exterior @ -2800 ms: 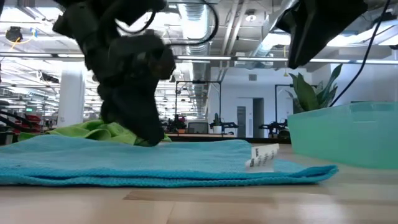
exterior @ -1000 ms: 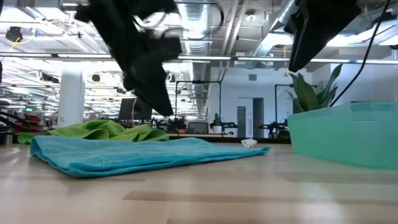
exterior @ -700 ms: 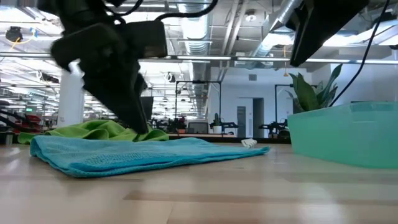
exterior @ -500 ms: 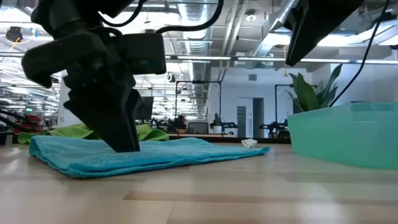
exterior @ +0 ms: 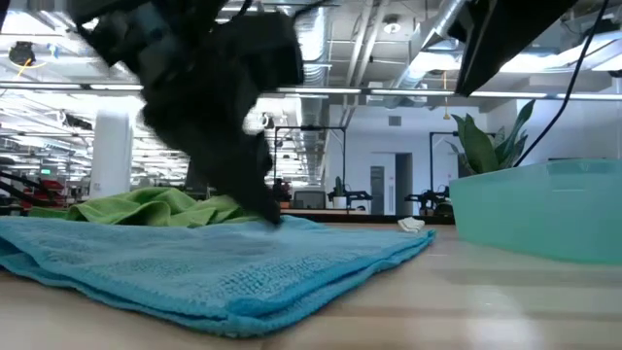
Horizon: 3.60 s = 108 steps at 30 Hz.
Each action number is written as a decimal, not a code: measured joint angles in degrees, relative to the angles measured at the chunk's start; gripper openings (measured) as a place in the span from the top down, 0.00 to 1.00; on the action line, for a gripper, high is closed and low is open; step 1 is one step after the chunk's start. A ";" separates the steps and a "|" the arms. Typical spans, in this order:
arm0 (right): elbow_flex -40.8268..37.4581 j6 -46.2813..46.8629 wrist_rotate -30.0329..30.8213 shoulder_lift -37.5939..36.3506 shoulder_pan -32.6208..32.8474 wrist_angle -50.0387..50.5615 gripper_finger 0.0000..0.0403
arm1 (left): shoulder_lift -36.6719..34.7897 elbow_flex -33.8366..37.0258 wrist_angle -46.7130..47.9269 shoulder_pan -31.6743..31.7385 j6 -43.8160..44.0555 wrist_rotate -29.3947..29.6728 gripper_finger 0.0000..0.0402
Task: Roll microfiber towels into tight, uniform cylinder then place into a basket
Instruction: Fold the blue microfiber towel
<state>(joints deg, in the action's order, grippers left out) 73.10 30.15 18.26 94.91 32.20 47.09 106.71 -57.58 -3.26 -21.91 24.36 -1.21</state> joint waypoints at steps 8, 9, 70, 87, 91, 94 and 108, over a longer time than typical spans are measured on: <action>0.00 2.91 0.17 0.00 1.92 -0.15 0.72 | -7.73 -2.32 15.06 0.88 -8.96 16.56 0.72; 0.00 2.89 0.60 0.00 1.95 -0.22 0.72 | -7.80 -2.28 15.64 1.58 -9.11 17.56 0.72; 0.00 2.40 2.84 0.01 1.25 -4.33 0.72 | 0.77 -13.83 35.51 0.14 -0.66 21.07 0.72; 0.00 5.96 6.57 0.02 5.25 -4.57 0.72 | 0.83 -4.85 28.50 11.91 -6.74 10.05 0.72; 0.00 7.79 7.54 0.02 5.69 -4.77 0.72 | 0.85 -4.14 26.69 14.95 -7.83 11.96 0.72; 0.00 8.86 7.54 0.02 5.68 -4.77 0.72 | 0.95 -4.06 25.68 16.98 -9.06 12.95 0.72; 0.00 9.13 7.56 0.02 6.55 -6.85 0.72 | -6.84 -4.35 30.53 12.44 -11.60 14.79 0.72</action>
<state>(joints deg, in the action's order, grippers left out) 73.10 39.29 25.82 94.94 38.76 40.24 99.88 -61.93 27.27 -9.47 12.76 13.58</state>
